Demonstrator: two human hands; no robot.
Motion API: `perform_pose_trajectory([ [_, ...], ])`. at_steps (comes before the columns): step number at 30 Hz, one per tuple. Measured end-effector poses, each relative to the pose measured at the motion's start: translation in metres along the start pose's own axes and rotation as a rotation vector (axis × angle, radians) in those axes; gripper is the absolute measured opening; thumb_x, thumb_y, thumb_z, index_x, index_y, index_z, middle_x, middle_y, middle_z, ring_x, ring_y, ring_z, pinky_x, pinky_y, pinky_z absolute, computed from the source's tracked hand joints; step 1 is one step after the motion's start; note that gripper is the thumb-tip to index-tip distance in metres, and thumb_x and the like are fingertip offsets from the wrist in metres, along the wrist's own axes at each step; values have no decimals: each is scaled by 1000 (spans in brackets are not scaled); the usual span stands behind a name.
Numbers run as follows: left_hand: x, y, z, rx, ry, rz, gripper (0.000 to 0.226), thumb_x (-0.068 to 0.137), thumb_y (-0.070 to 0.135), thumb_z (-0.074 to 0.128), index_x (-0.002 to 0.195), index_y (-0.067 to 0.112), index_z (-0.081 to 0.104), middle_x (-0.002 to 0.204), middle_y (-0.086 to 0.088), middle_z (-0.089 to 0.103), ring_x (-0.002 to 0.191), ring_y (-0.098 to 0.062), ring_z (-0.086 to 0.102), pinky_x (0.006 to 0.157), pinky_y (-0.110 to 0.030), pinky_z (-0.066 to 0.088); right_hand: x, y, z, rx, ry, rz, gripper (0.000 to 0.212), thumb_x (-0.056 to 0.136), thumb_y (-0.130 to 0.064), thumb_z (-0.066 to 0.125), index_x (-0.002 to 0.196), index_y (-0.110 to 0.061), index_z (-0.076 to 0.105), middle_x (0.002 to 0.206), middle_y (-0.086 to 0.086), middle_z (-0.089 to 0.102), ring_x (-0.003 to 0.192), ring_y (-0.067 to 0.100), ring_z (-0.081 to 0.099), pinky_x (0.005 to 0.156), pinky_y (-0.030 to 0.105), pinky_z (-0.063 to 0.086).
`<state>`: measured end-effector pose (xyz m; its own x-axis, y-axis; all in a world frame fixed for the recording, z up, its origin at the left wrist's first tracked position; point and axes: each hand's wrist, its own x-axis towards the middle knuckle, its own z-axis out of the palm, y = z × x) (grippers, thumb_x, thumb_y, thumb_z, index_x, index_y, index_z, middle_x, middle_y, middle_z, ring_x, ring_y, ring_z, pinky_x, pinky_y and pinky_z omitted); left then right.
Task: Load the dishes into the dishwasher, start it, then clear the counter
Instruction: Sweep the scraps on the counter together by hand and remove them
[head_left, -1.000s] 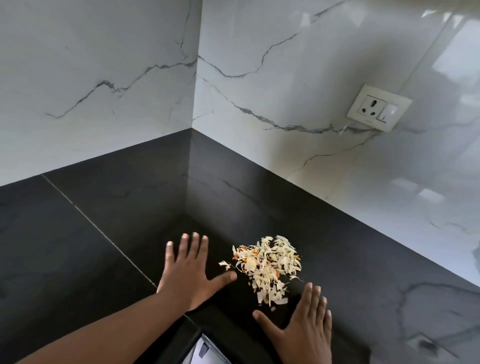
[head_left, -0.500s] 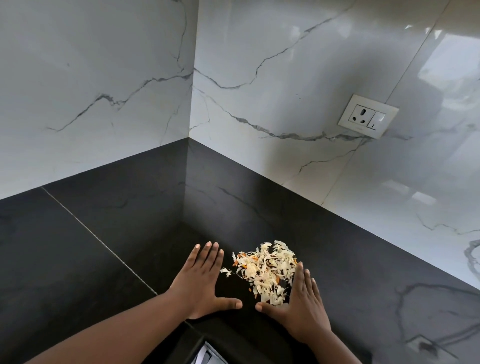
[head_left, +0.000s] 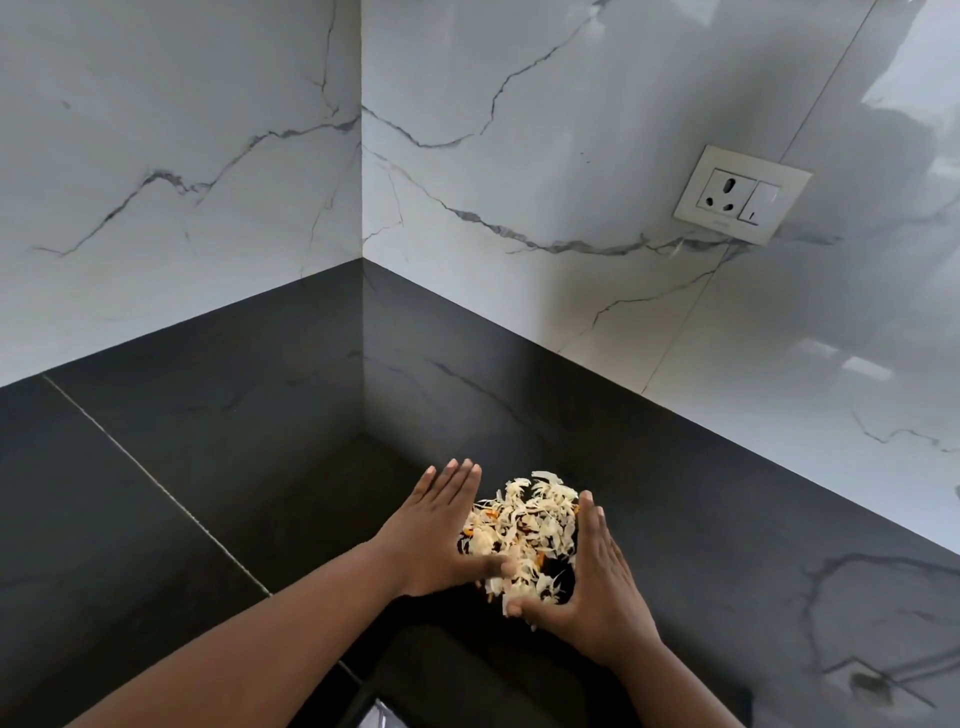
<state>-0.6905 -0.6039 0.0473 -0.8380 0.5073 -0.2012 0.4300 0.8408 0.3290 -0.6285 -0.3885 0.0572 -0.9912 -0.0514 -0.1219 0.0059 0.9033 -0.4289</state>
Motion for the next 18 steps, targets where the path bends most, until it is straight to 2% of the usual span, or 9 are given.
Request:
perform_pose_trajectory([
  [5, 36, 14, -17, -243, 47, 29, 122, 61, 96, 15, 154, 20, -9, 161, 3, -12, 145, -7, -18, 118, -30, -12, 4, 5, -2, -89, -86, -71, 153, 41, -100, 49, 133, -24, -46, 147, -10, -44, 136, 10, -39, 118, 32, -11],
  [10, 76, 33, -21, -224, -40, 82, 104, 76, 85, 23, 155, 21, -2, 162, 4, -5, 145, -6, -12, 119, -30, -8, 9, 10, -1, -151, -129, -108, 156, 40, -100, 49, 137, -20, -43, 144, -11, -48, 132, 9, -45, 117, 37, -16],
  [14, 91, 42, -17, -246, -104, 101, 84, 89, 71, 31, 155, 25, 8, 160, 12, 2, 143, -4, -16, 109, -25, -11, 11, 13, 0, -162, -136, -116, 157, 40, -101, 47, 137, -16, -42, 145, -9, -46, 132, 7, -44, 118, 39, -14],
  [18, 88, 35, -12, -266, -124, 156, 95, 79, 84, 24, 153, 24, 22, 161, 9, 11, 146, -6, -12, 119, -32, -8, 12, 15, 1, -167, -136, -127, 155, 41, -102, 45, 140, -17, -39, 147, -9, -43, 132, 6, -43, 118, 39, -15],
])
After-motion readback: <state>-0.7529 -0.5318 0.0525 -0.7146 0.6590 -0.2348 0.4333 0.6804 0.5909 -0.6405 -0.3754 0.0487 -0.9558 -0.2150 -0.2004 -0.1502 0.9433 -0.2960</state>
